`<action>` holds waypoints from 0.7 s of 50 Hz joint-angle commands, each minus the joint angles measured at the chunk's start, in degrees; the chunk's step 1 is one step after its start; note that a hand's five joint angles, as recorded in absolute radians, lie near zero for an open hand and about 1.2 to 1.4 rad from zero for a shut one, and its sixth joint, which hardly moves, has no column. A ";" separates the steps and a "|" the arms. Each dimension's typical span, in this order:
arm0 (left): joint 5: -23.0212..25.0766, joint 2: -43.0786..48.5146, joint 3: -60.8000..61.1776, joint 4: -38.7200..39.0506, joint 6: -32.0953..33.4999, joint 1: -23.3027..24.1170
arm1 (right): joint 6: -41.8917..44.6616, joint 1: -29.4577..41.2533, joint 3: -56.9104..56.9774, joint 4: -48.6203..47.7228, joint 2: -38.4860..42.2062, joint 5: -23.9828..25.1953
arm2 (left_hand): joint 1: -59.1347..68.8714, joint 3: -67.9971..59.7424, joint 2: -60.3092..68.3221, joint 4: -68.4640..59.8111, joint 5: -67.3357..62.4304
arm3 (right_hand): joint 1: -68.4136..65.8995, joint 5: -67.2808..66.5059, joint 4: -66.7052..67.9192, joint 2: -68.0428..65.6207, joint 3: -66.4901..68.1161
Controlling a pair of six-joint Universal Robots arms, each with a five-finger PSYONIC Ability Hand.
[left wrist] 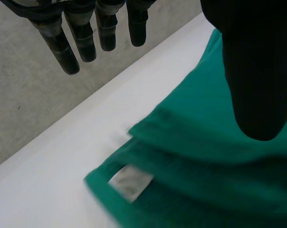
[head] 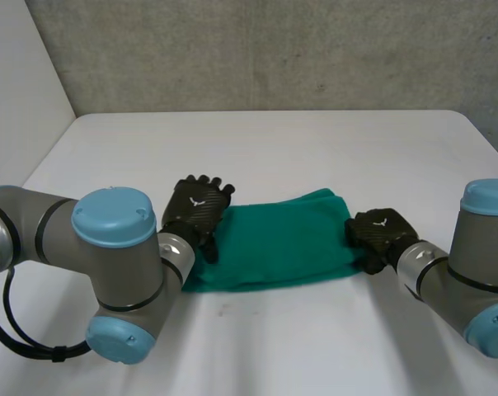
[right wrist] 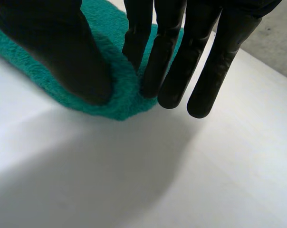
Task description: Fold the towel.
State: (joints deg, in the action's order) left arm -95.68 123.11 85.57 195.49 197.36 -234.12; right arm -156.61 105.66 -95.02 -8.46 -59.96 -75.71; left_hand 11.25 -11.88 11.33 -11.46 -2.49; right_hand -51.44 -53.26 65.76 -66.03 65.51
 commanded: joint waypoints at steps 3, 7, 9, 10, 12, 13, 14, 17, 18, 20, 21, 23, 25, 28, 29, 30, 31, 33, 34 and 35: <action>-5.92 -4.53 4.77 -3.09 -0.31 -2.30 | 3.07 1.22 4.58 -1.47 -0.51 -0.93 | -1.25 1.88 -1.33 1.46 2.49 | -28.56 -16.74 14.24 -13.97 14.49; -6.27 -7.35 8.64 -3.09 -0.40 -3.09 | 2.02 10.34 12.39 -0.24 -0.77 -0.93 | -1.25 1.88 -1.33 1.46 2.49 | -28.56 -16.74 14.24 -13.97 14.49; -6.36 -9.27 11.00 -3.18 -0.40 -4.06 | 1.93 15.23 16.41 1.85 -0.43 -0.41 | -1.25 1.88 -1.33 1.46 2.49 | -28.56 -16.74 14.24 -13.97 14.49; -6.36 -9.90 11.72 -3.09 -0.40 -4.32 | 2.10 16.93 17.75 2.83 -0.25 -0.23 | -1.25 1.88 -1.33 1.46 2.49 | -28.56 -16.74 14.24 -13.97 14.49; -6.36 -11.13 12.86 -3.09 -0.40 -4.76 | 2.28 18.36 19.00 3.63 0.10 0.21 | -1.25 1.88 -1.33 1.46 2.49 | -28.56 -16.74 14.24 -13.97 14.49; -6.45 -12.18 13.65 -3.09 -0.40 -5.29 | 2.54 22.79 22.31 5.11 2.45 0.65 | -1.25 1.88 -1.33 1.46 2.49 | -28.56 -16.74 14.24 -13.97 14.49; -6.45 -12.71 13.92 -3.09 -0.40 -5.64 | 2.63 24.40 23.38 5.56 3.78 0.91 | -1.25 1.88 -1.33 1.46 2.49 | -28.56 -16.74 14.24 -13.97 14.49; -6.45 -14.11 14.45 -3.09 -0.40 -7.04 | 2.89 28.45 25.94 6.53 7.74 3.02 | -1.25 1.88 -1.33 1.46 2.49 | -28.56 -16.74 14.24 -13.97 14.49; -6.45 -14.47 14.45 -3.09 -0.40 -7.31 | 3.07 29.42 26.46 6.62 8.88 3.90 | -1.25 1.88 -1.33 1.46 2.49 | -28.56 -16.74 14.24 -13.97 14.49; -6.45 -15.00 14.45 -3.09 -0.57 -7.75 | 3.16 30.84 27.26 6.70 10.74 5.57 | -1.25 1.88 -1.33 1.46 2.49 | -28.56 -16.74 14.24 -13.97 14.49; -6.36 -15.35 14.36 -3.01 -0.75 -8.19 | 3.33 31.45 28.13 6.70 12.74 6.79 | -1.25 1.88 -1.33 1.46 2.49 | -16.46 -4.64 2.14 -1.87 2.39; -6.18 -15.53 14.01 -2.92 -0.93 -8.54 | 3.33 31.45 28.40 6.70 13.11 6.98 | -1.25 1.88 -1.33 1.46 2.49 | -8.18 3.64 -6.14 6.41 -5.89; -6.10 -15.53 13.49 -2.92 -1.28 -8.89 | 2.81 31.36 28.40 6.27 13.20 6.63 | -1.25 1.88 -1.33 1.46 2.49 | 13.86 25.68 -28.19 28.45 -27.93; -5.83 -15.53 12.61 -2.66 -1.72 -8.81 | 0.01 29.97 28.67 5.13 12.24 4.53 | -1.25 1.88 -1.33 1.46 2.49 | 34.90 46.72 -49.23 49.49 -48.97; -5.83 -15.44 11.82 -2.57 -2.07 -8.46 | -1.05 29.17 28.41 4.95 11.80 3.56 | -1.25 1.88 -1.33 1.46 2.49 | 36.96 48.78 -51.29 51.55 -51.03; -5.74 -15.18 11.46 -2.57 -2.24 -8.37 | -2.19 28.21 28.06 4.86 11.10 2.60 | -1.25 1.88 -1.33 1.46 2.49 | 39.15 50.97 -53.47 53.74 -53.22; -5.66 -14.91 10.94 -2.57 -2.42 -8.19 | -3.42 27.33 27.62 4.77 10.22 1.54 | -1.25 1.88 -1.33 1.46 2.49 | 41.44 53.26 -55.76 56.03 -55.51; -5.31 -14.48 9.36 -2.48 -3.38 -7.76 | -7.20 24.87 26.04 4.95 7.67 -0.57 | -1.25 1.88 -1.33 1.46 2.49 | 41.44 53.26 -55.76 56.03 -55.51; -5.22 -14.21 8.74 -2.48 -3.82 -7.41 | -8.26 24.25 25.33 4.95 6.97 -1.01 | -1.20 1.83 -1.29 1.42 2.44 | 41.44 53.26 -55.76 56.03 -55.51; -5.13 -13.77 8.13 -2.48 -4.35 -6.97 | -9.05 23.64 24.63 4.95 6.35 -1.36 | -1.20 1.83 -1.29 1.42 2.44 | 41.44 53.26 -55.76 56.03 -55.51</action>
State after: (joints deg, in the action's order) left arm -101.50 107.69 97.80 192.81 195.47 -242.71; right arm -157.46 135.18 -66.74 -3.00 -48.09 -71.73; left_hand 11.25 -11.88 11.33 -11.46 -2.48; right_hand -12.87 -4.66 14.55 -15.06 14.47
